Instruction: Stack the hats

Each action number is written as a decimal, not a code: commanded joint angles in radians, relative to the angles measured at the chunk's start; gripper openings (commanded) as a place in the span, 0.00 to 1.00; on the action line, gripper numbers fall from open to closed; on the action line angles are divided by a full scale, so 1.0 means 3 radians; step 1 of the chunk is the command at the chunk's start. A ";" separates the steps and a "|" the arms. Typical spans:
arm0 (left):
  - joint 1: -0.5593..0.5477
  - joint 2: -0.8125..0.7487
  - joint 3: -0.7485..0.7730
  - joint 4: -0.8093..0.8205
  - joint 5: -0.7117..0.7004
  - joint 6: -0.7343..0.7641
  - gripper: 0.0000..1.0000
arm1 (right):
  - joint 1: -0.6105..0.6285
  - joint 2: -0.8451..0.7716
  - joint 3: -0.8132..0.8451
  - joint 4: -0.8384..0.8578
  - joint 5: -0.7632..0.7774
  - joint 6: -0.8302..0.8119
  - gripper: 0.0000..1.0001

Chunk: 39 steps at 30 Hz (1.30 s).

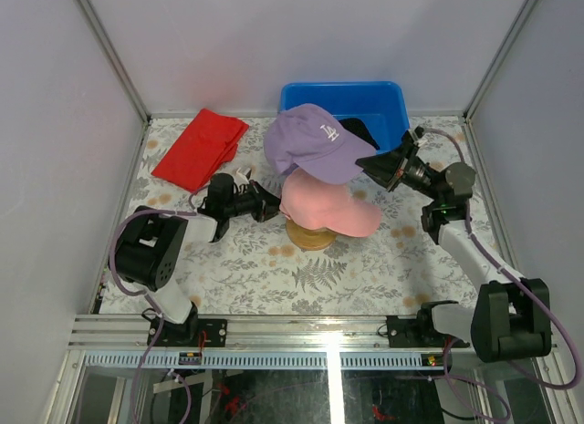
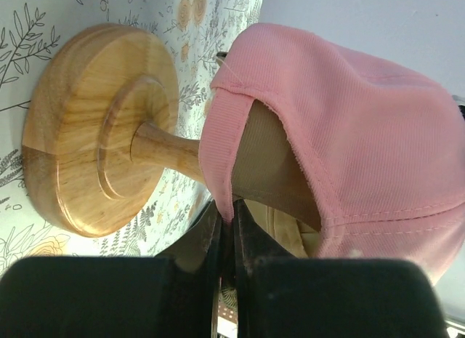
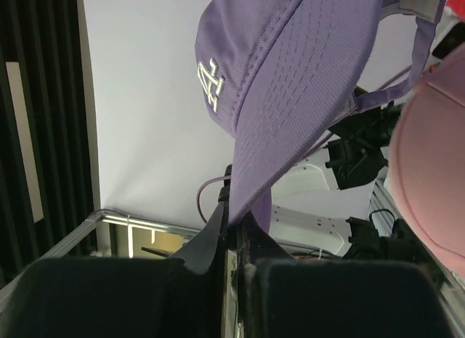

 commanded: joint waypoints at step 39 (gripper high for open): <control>0.0018 0.0443 -0.0082 0.0929 0.0183 -0.0218 0.00 | -0.0165 -0.0299 -0.1446 0.0051 -0.0520 -0.0174 0.00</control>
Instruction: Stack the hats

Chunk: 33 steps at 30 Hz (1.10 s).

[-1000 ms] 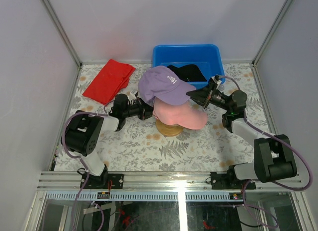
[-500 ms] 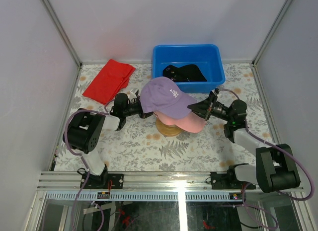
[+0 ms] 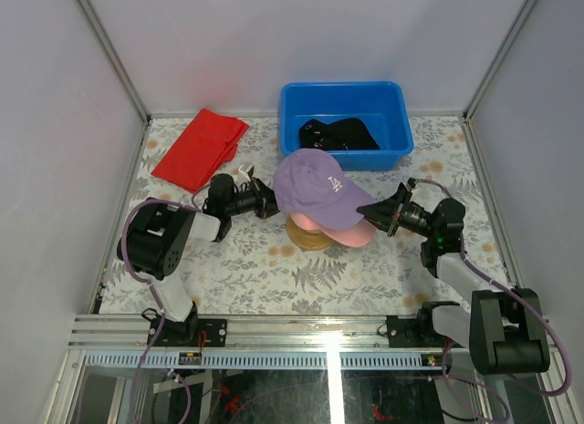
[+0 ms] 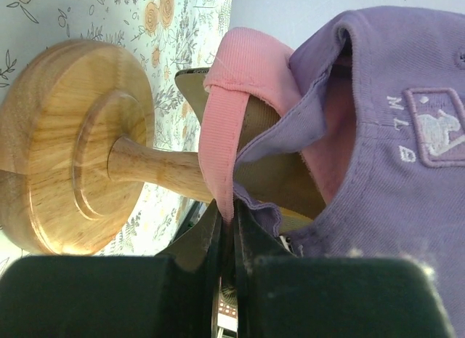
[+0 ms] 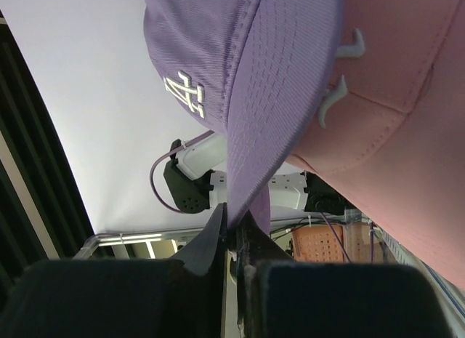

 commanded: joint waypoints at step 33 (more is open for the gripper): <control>0.0588 0.0178 -0.0255 -0.0288 0.0247 0.0583 0.00 | -0.0409 -0.0164 0.0157 -0.2343 -0.0493 -0.1880 0.00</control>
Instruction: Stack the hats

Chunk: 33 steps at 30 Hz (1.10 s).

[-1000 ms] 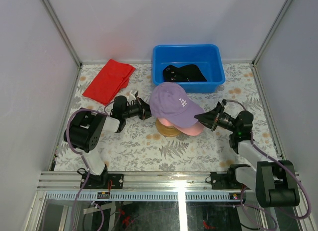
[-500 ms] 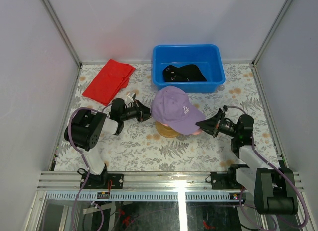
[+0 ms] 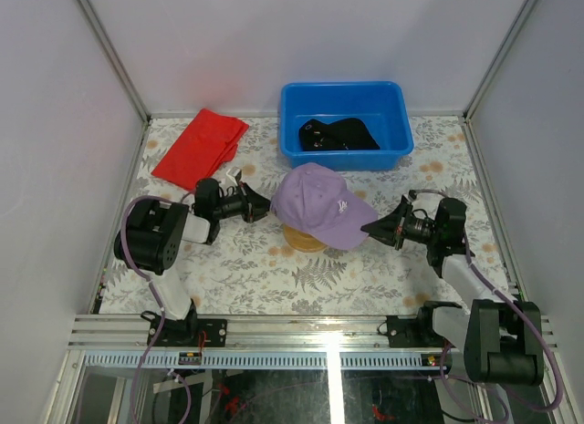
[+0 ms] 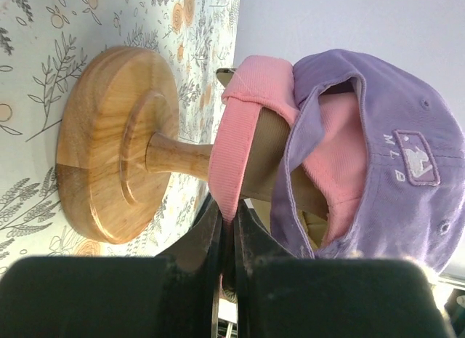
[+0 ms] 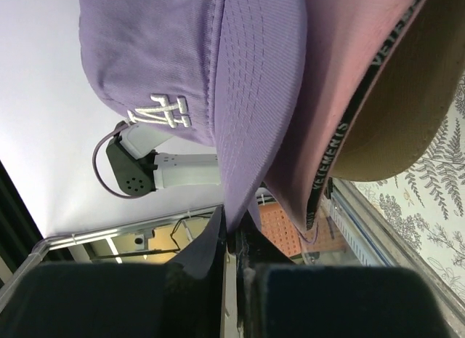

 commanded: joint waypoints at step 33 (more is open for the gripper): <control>0.0381 0.0268 0.0771 -0.1675 0.0173 0.1139 0.00 | -0.0191 0.1713 0.0903 0.1204 -0.0234 0.0613 0.06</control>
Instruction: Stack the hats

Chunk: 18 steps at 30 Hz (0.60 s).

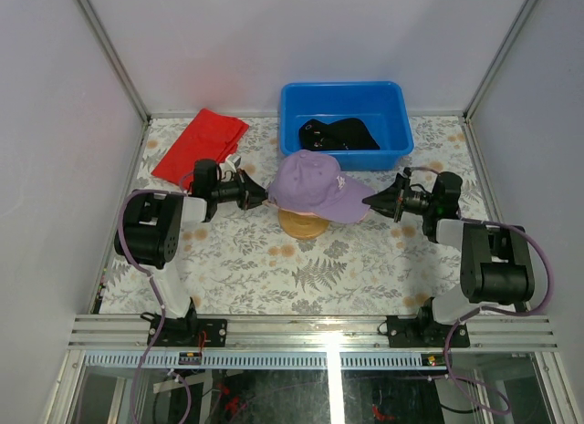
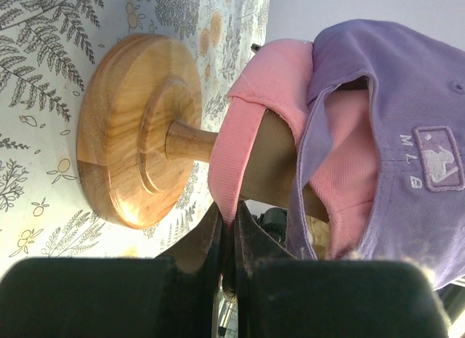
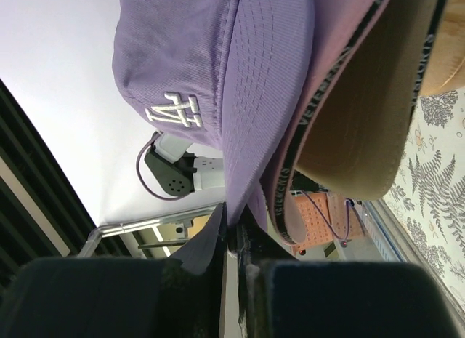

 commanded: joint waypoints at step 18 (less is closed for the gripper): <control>0.0230 0.0139 0.0067 -0.0628 -0.0100 0.0544 0.00 | -0.0109 0.0132 0.0923 -0.3366 0.0569 -0.2710 0.15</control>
